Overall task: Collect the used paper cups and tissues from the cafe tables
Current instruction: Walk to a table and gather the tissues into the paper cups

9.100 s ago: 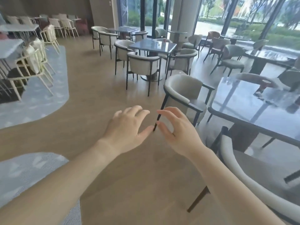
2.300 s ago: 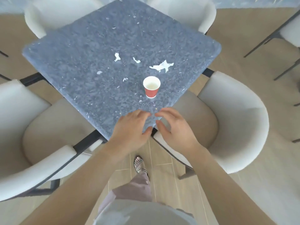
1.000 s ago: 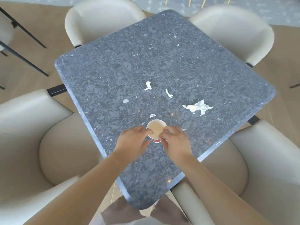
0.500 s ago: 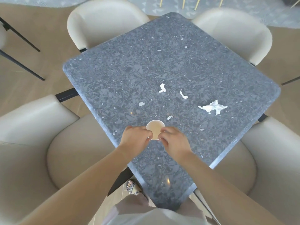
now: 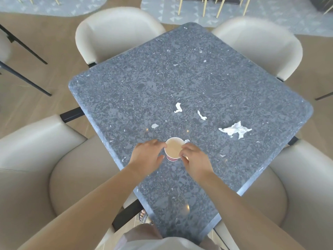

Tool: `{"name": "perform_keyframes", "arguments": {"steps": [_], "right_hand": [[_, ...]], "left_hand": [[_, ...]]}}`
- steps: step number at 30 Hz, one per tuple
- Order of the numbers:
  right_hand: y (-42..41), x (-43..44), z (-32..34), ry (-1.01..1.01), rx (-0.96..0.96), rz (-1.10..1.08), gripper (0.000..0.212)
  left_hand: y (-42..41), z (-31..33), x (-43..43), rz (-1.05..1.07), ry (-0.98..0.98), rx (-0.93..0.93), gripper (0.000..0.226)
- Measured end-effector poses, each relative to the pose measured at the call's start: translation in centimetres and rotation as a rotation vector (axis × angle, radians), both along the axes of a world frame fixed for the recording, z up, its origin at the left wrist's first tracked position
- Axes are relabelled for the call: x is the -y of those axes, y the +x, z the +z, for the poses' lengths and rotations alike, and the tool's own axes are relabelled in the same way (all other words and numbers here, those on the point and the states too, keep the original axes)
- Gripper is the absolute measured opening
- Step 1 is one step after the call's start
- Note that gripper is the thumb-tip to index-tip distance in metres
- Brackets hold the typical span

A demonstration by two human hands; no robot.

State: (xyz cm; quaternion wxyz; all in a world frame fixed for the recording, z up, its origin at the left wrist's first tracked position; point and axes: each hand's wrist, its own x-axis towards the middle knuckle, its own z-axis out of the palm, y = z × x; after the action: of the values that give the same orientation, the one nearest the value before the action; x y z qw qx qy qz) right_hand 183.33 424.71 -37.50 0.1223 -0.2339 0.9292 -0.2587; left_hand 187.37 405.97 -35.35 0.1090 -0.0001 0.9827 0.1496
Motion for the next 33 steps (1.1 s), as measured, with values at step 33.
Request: {"name": "perform_keyframes", "arguments": {"steps": [33], "right_hand": [[-15.7, -1.1, -4.4, 0.216, 0.124, -0.068, 0.045]], "left_hand": [[-17.4, -5.0, -0.7, -0.04, -0.003, 0.094, 0.032]]}}
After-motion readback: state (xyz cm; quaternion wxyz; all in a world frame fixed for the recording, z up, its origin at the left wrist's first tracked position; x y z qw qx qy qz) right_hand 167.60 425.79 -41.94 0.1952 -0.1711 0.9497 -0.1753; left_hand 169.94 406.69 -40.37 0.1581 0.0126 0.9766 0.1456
